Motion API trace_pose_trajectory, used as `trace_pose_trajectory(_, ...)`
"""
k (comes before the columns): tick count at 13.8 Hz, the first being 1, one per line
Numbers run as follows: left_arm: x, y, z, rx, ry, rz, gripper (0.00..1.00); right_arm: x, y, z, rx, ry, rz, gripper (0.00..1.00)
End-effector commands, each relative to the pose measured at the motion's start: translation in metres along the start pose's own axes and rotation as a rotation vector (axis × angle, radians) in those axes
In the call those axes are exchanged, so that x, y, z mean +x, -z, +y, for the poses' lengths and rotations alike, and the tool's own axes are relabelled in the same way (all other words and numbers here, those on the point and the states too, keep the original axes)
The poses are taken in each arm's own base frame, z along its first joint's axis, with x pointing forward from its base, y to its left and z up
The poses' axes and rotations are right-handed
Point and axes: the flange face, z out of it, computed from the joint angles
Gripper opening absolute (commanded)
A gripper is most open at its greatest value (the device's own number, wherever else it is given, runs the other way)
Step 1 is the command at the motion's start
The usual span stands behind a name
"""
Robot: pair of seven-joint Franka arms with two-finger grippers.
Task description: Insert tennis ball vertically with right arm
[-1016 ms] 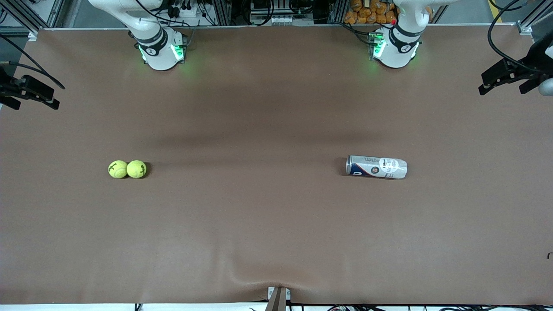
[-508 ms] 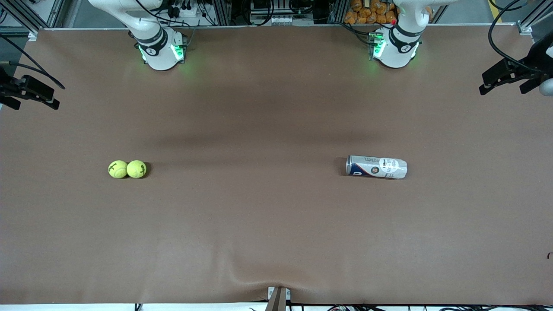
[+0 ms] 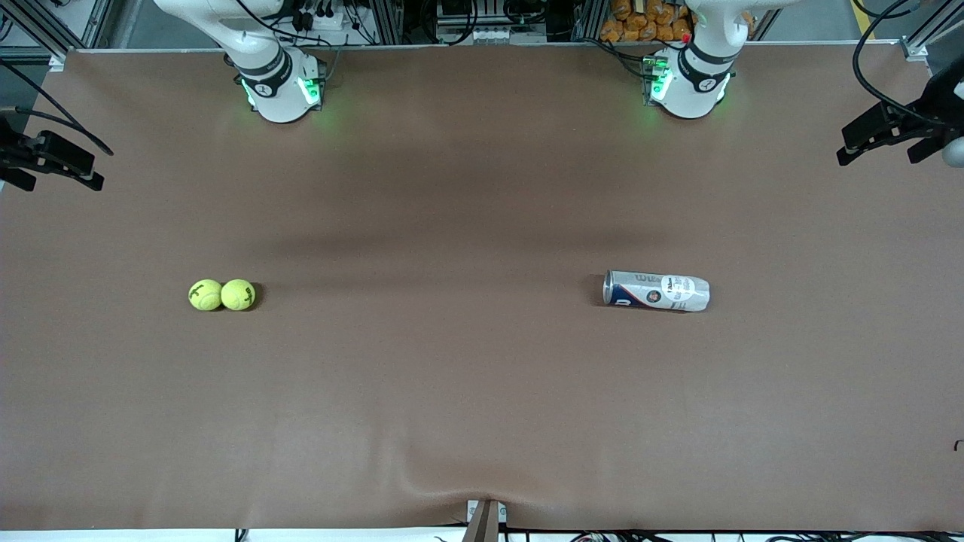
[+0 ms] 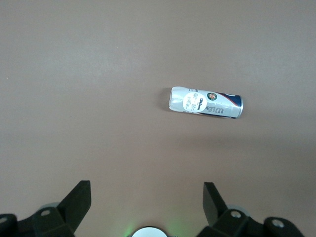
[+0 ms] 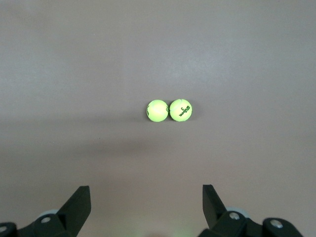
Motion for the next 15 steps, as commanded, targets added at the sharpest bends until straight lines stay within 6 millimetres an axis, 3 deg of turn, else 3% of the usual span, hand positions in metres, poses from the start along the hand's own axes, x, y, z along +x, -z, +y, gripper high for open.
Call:
trace_pose_trajectory(1,0.0010,0.0033,-0.0018,0.010,-0.002,-0.009,1.00,-0.0074,0.0031,0.0029,0.017,0.007,0.007,1.00)
trace_pose_trajectory(15,0.0006,-0.0020,0.0016,0.010,-0.015,-0.023,1.00,-0.0077,0.0029,0.0027,0.019,0.005,0.004,1.00)
